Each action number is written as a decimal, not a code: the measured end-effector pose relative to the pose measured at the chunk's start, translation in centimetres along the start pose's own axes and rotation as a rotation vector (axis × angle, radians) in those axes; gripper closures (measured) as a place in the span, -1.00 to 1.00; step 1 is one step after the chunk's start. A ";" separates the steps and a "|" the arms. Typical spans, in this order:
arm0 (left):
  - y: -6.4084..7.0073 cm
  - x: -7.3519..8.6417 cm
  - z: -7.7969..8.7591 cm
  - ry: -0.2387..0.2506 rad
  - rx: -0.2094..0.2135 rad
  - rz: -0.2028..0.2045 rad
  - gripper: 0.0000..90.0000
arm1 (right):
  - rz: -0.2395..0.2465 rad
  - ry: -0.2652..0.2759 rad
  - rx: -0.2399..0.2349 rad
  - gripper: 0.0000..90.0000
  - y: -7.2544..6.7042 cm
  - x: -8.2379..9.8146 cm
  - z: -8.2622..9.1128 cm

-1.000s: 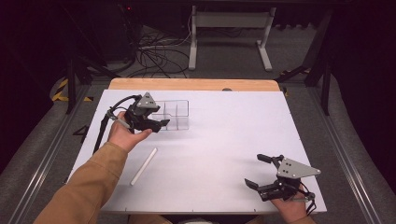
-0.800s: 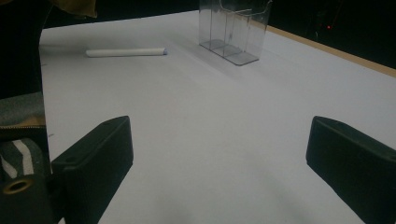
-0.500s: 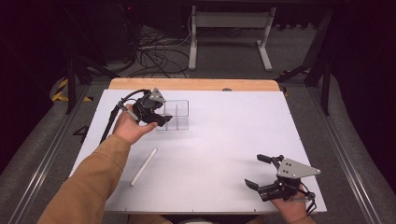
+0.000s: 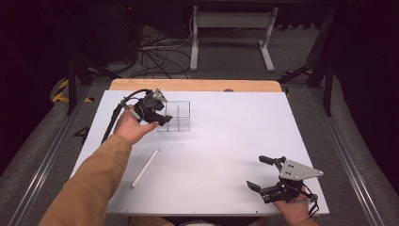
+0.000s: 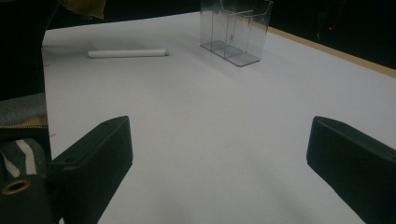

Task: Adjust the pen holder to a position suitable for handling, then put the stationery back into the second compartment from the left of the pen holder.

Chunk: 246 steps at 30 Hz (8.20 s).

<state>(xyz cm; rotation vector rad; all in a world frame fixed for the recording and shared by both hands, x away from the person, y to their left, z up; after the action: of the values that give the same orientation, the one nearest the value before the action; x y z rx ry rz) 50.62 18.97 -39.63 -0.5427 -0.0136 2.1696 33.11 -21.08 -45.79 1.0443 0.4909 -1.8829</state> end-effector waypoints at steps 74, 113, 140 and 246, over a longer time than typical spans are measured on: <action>10.1 -1.9 1.6 -0.109 0.251 -0.584 0.95 | 0.002 -0.002 -0.033 -0.85 -0.1 0.2 -0.2; 9.5 -0.8 2.6 -0.069 0.283 -0.527 0.29 | 0.005 -0.007 -0.036 -0.85 -0.1 0.2 -0.3; 7.9 2.6 8.3 0.307 0.223 -0.199 -0.48 | 0.006 -0.003 -0.036 -0.86 -0.2 0.1 -0.2; 8.8 10.9 -0.9 -0.254 0.184 0.425 -0.21 | 0.020 0.009 -0.037 -0.88 -0.5 0.2 -0.2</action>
<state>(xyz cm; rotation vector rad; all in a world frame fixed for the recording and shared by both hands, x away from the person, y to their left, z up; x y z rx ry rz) 38.52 21.72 -46.31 -0.1693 0.1767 2.6083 32.75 -20.73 -46.10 1.0305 0.5171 -1.8458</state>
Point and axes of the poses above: each handheld gripper's, and its own axes: z roughly backward along the jaws, x roughly out of its underside, y roughly to its right, the point moved 3 cm from there along -z, roughly forward along the jaws, and after that the axes turned 15 degrees about -y, right-handed, at the moved point
